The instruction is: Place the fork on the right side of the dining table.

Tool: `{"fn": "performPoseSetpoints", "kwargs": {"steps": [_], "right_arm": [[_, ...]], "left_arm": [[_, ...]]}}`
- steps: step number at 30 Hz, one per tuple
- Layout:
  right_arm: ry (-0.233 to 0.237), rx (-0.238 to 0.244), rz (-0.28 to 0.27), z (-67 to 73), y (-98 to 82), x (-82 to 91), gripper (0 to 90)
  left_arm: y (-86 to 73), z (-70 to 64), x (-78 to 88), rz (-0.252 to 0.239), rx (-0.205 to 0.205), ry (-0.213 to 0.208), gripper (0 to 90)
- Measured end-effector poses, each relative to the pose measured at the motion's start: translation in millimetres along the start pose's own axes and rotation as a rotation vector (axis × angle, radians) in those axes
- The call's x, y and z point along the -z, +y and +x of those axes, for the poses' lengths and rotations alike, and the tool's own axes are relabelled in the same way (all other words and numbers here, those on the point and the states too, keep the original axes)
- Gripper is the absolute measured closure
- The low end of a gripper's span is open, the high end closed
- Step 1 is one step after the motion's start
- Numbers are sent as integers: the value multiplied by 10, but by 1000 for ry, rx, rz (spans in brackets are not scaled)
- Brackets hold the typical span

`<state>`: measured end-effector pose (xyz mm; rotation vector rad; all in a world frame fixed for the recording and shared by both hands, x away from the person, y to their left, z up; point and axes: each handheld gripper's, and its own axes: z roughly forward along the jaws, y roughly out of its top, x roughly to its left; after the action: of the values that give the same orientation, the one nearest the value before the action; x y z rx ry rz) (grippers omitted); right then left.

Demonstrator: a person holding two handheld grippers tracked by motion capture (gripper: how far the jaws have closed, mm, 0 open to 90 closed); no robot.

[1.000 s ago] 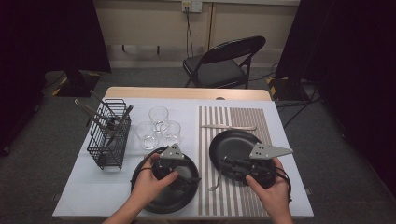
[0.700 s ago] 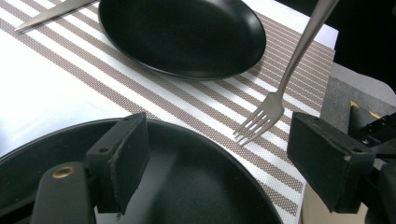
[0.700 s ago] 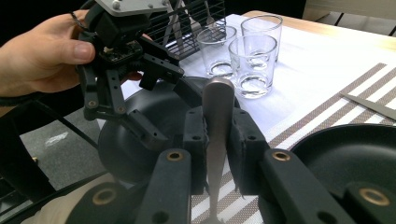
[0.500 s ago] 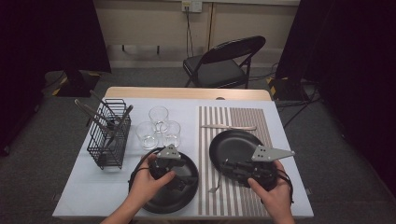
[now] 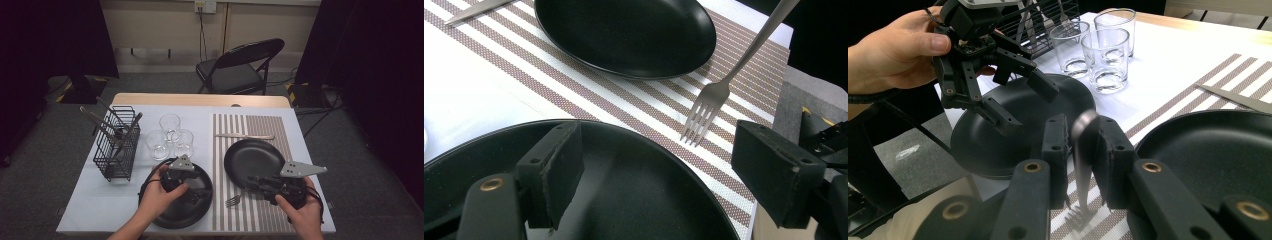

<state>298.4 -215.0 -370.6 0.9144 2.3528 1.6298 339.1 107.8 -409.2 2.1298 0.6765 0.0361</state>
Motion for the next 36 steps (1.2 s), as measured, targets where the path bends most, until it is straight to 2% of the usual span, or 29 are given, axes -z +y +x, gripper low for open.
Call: {"fn": "performPoseSetpoints", "kwargs": {"steps": [12,21,36], "right_arm": [[-38,1,6,24,-48,53,741],[-61,-23,-3,-7,-118,130,714],[-119,-38,2,-61,-219,189,645]], "left_arm": [[11,12,-7,5,-7,1,208],[9,22,-26,15,-10,5,208],[39,34,-36,2,-16,6,208]]}}
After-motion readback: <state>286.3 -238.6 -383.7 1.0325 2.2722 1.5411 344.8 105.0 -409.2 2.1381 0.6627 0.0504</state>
